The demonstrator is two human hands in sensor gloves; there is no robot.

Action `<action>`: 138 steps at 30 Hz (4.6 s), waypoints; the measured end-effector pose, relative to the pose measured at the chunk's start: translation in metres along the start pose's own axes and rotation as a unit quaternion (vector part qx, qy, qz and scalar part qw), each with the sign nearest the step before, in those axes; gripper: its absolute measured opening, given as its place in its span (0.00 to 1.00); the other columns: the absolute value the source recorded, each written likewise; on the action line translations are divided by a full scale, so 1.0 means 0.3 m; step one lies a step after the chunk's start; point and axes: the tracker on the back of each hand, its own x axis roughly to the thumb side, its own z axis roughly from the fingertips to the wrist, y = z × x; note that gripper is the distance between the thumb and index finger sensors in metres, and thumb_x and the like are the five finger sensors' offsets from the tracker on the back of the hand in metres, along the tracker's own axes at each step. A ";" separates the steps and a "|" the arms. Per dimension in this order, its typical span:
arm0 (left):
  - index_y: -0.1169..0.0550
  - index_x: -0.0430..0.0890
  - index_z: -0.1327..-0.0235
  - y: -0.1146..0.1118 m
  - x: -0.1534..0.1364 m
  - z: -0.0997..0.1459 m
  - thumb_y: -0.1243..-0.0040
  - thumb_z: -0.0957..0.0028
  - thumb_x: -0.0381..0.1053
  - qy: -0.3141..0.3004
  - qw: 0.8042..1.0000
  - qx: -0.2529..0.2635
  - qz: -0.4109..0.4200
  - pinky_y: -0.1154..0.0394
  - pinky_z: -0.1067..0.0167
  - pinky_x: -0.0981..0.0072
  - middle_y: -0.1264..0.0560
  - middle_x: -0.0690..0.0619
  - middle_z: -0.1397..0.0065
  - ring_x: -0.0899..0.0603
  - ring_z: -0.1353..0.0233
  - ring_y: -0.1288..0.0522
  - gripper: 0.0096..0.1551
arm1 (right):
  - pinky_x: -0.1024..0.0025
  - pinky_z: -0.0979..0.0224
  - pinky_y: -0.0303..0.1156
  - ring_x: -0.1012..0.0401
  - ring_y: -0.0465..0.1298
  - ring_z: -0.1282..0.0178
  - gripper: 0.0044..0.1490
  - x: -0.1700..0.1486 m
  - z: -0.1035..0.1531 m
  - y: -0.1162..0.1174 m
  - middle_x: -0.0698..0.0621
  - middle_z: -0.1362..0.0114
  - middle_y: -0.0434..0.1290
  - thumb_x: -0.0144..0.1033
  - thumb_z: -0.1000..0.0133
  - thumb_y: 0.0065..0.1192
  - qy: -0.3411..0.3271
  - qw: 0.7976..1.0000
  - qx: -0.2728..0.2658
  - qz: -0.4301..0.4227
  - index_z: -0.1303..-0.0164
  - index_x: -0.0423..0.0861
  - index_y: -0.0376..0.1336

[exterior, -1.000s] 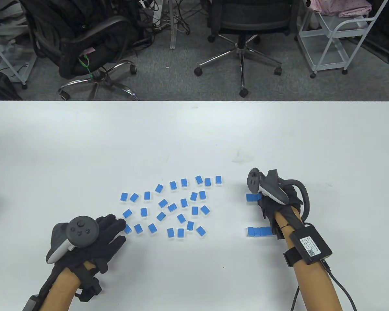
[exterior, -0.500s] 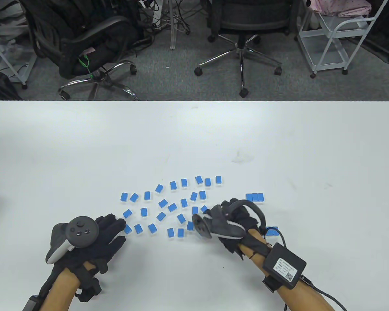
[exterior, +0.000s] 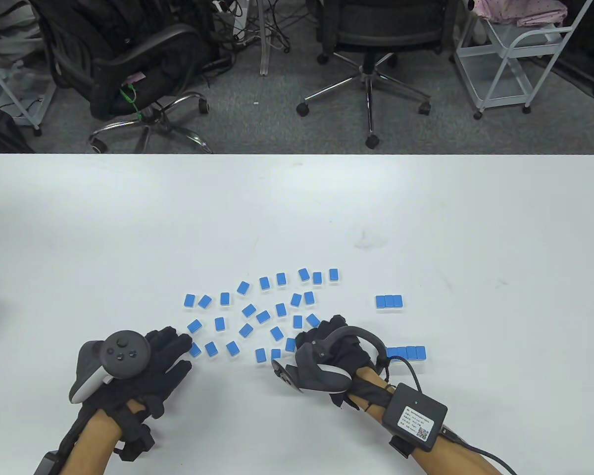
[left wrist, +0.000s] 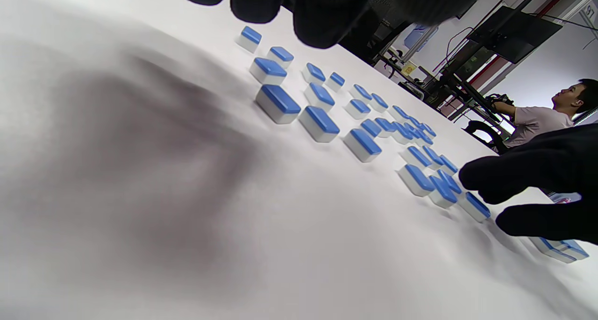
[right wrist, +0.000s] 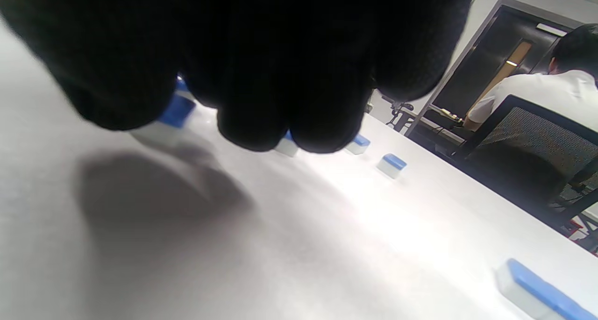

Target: Build mahjong tile wall

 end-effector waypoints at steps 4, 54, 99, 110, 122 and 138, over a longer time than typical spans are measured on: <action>0.39 0.55 0.19 0.001 0.000 0.001 0.56 0.45 0.67 0.001 1.000 0.001 0.001 0.55 0.24 0.30 0.51 0.48 0.13 0.34 0.15 0.55 0.40 | 0.47 0.31 0.73 0.54 0.83 0.43 0.35 0.014 0.003 0.009 0.56 0.44 0.83 0.52 0.62 0.74 -0.007 1.000 0.004 0.013 0.43 0.56 0.70; 0.39 0.55 0.19 0.007 -0.002 0.003 0.56 0.45 0.67 0.005 1.000 -0.001 0.008 0.55 0.24 0.30 0.51 0.47 0.13 0.34 0.15 0.55 0.40 | 0.43 0.23 0.68 0.56 0.79 0.32 0.34 -0.663 -0.014 0.323 0.58 0.37 0.80 0.50 0.62 0.76 0.286 0.933 0.185 -0.112 0.43 0.64 0.67; 0.39 0.55 0.19 0.012 -0.007 -0.001 0.56 0.45 0.67 0.001 1.000 0.001 0.006 0.55 0.24 0.30 0.51 0.48 0.13 0.34 0.15 0.55 0.40 | 0.42 0.21 0.65 0.56 0.79 0.35 0.36 -0.731 -0.058 0.199 0.57 0.37 0.78 0.51 0.58 0.70 0.366 0.905 0.168 -0.135 0.39 0.59 0.63; 0.39 0.55 0.19 0.001 0.003 -0.003 0.56 0.45 0.67 -0.001 1.000 -0.006 0.003 0.55 0.24 0.30 0.51 0.47 0.13 0.34 0.15 0.55 0.40 | 0.49 0.38 0.78 0.55 0.80 0.47 0.34 -0.821 0.126 0.392 0.55 0.42 0.79 0.46 0.60 0.77 0.342 0.855 0.163 -0.355 0.41 0.59 0.67; 0.39 0.55 0.19 -0.005 0.002 -0.006 0.56 0.45 0.67 0.001 1.000 -0.010 0.004 0.55 0.24 0.30 0.51 0.47 0.13 0.34 0.15 0.55 0.40 | 0.49 0.38 0.78 0.56 0.80 0.49 0.34 -0.786 0.110 0.398 0.56 0.46 0.79 0.45 0.60 0.78 0.326 0.878 0.141 -0.320 0.42 0.62 0.67; 0.39 0.55 0.19 -0.009 0.003 -0.002 0.56 0.45 0.67 0.001 1.000 -0.012 0.004 0.54 0.24 0.30 0.51 0.47 0.13 0.34 0.15 0.55 0.40 | 0.48 0.37 0.76 0.56 0.79 0.49 0.34 -0.785 0.111 0.401 0.57 0.45 0.78 0.47 0.61 0.77 0.323 0.876 0.147 -0.326 0.43 0.65 0.67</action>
